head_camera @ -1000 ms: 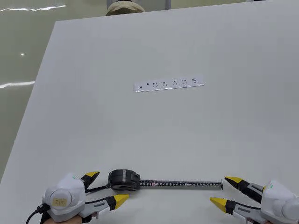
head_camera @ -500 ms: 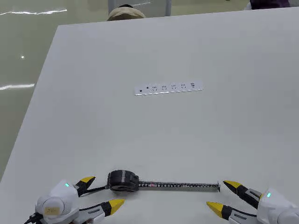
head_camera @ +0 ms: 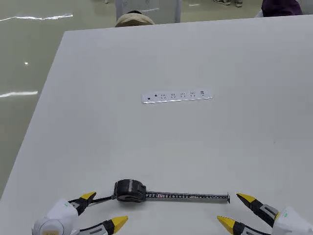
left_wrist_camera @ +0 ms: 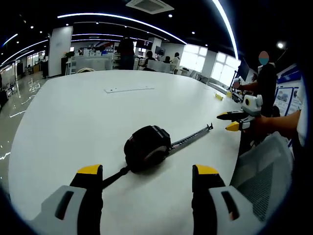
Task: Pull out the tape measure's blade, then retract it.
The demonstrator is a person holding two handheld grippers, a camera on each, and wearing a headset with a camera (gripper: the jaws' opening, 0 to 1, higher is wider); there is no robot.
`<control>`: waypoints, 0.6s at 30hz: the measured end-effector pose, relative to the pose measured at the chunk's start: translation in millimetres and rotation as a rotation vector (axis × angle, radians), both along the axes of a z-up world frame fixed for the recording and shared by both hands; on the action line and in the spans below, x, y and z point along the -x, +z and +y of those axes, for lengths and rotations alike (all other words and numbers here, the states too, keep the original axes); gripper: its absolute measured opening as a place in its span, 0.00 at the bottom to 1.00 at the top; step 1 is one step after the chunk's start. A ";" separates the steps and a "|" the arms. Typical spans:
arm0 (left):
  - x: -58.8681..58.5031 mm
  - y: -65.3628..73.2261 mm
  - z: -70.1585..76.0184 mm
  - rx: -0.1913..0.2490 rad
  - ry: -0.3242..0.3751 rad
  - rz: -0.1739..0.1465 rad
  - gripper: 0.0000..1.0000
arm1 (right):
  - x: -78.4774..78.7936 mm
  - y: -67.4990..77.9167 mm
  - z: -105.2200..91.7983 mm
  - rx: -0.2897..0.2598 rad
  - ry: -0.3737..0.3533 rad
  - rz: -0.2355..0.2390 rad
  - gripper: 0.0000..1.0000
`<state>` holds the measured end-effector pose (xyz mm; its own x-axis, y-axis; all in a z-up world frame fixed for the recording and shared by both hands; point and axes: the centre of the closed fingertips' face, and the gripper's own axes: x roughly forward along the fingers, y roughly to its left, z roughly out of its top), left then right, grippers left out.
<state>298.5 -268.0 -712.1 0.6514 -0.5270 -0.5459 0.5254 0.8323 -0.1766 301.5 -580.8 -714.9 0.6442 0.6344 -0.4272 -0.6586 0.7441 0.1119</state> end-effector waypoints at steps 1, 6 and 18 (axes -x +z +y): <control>1.2 0.8 1.3 -0.001 0.003 -0.003 0.73 | 0.8 1.2 -0.4 -0.001 -0.003 -0.003 0.53; 6.5 2.1 8.0 -0.001 0.021 -0.003 0.73 | 5.0 6.5 -0.7 -0.005 -0.011 -0.018 0.53; 14.0 9.2 16.8 0.015 0.055 -0.014 0.74 | 18.5 9.6 -2.4 -0.008 -0.019 -0.024 0.54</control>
